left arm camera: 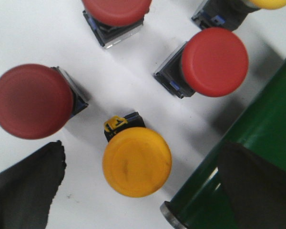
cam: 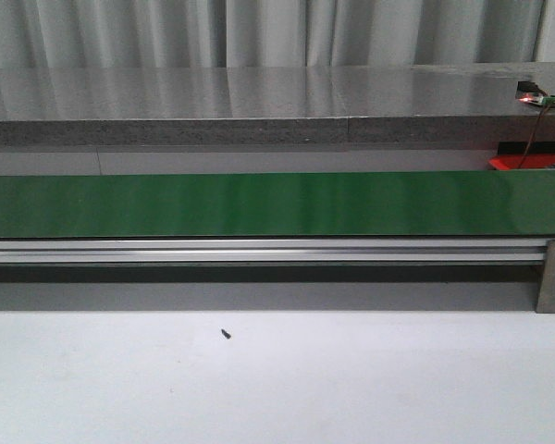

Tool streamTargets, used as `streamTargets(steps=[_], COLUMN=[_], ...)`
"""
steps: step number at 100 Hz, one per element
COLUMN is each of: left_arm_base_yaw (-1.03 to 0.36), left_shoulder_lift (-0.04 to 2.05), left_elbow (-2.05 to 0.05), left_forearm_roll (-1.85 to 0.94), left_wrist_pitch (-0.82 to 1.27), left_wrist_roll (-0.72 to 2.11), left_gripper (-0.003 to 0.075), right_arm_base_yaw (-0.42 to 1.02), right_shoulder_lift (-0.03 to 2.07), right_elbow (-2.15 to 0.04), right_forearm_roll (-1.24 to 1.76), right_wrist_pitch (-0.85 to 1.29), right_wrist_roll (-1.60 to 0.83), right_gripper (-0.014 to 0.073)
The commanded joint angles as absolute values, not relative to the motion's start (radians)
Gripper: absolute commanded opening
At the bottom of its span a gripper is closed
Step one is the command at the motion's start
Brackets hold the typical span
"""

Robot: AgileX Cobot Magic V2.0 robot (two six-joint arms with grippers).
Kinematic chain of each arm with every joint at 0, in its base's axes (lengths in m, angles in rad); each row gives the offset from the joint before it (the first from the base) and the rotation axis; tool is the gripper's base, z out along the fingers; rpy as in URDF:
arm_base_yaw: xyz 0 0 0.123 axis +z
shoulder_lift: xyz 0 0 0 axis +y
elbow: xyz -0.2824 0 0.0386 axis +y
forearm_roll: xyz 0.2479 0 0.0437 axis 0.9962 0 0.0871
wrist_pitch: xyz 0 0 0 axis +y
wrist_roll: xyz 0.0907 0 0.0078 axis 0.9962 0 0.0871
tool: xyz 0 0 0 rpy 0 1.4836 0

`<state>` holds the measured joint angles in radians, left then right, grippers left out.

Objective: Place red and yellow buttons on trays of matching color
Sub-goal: 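Grasp a yellow button from the cluster with the left gripper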

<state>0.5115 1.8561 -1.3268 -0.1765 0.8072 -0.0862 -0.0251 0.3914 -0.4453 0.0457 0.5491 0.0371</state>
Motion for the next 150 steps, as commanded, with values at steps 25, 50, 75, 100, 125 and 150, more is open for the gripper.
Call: streamTargets(steps=[25, 50, 75, 100, 125, 150], left_arm_base_yaw=[0.518, 0.518, 0.518, 0.518, 0.512, 0.443], left_shoulder_lift=[1.85, 1.85, 1.832, 1.731, 1.663, 1.661], left_elbow=[-1.356, -1.358, -1.358, -1.367, -1.457, -1.499], left_forearm_roll=[-0.187, -0.187, -0.187, -0.187, -0.193, -0.198], left_wrist_pitch=[0.784, 0.776, 0.785, 0.794, 0.885, 0.958], left_wrist_roll=[-0.12, -0.12, -0.117, -0.089, -0.042, -0.009], left_gripper=[0.0565, 0.0279, 0.019, 0.019, 0.019, 0.019], right_arm_base_yaw=[-0.025, -0.025, -0.025, -0.025, -0.025, -0.025], right_shoulder_lift=[0.396, 0.396, 0.396, 0.396, 0.396, 0.396], right_elbow=[-0.47, -0.47, -0.47, -0.47, -0.47, -0.47], right_forearm_roll=[0.037, 0.037, 0.037, 0.037, 0.037, 0.037], right_wrist_pitch=[0.475, 0.475, 0.475, 0.475, 0.475, 0.475], right_wrist_roll=[0.026, 0.026, 0.026, 0.026, 0.026, 0.026], right_gripper=[-0.0068, -0.0068, -0.0068, -0.0068, -0.0068, -0.0068])
